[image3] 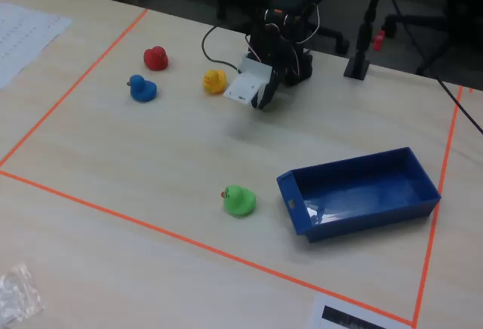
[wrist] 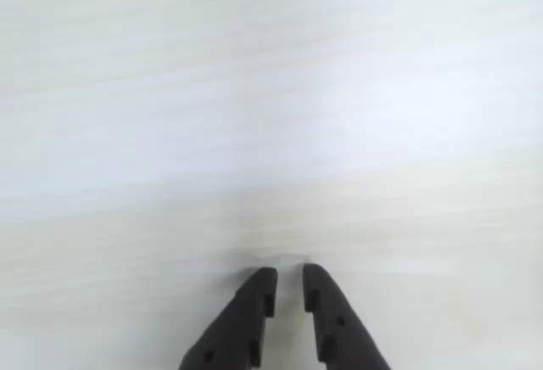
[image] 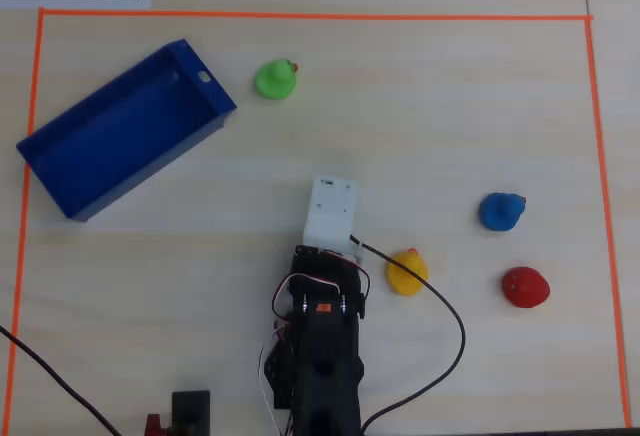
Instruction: Grasp blue duck and put it into box.
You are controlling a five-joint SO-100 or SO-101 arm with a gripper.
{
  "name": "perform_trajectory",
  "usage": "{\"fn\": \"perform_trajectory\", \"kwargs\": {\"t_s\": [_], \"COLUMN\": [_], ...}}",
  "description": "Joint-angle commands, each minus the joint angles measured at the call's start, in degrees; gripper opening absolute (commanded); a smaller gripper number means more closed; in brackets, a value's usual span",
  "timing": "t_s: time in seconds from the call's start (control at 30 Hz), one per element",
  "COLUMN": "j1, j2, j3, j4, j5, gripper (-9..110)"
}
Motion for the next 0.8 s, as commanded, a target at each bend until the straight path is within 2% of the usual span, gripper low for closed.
{"fn": "perform_trajectory", "kwargs": {"t_s": [0.0, 0.17, 0.57, 0.7, 0.77], "j1": [3.25, 4.75, 5.36, 12.74, 18.37], "j2": [-0.79, -2.11, -3.6, -21.62, -31.29], "j3": [-0.18, -0.35, -2.02, -20.13, -31.99], "j4": [0.79, -4.31, -6.77, -10.9, -11.6], "j5": [0.18, 0.7, 1.85, 3.52, 3.96], "gripper": [0, 3, 2, 6, 12]}}
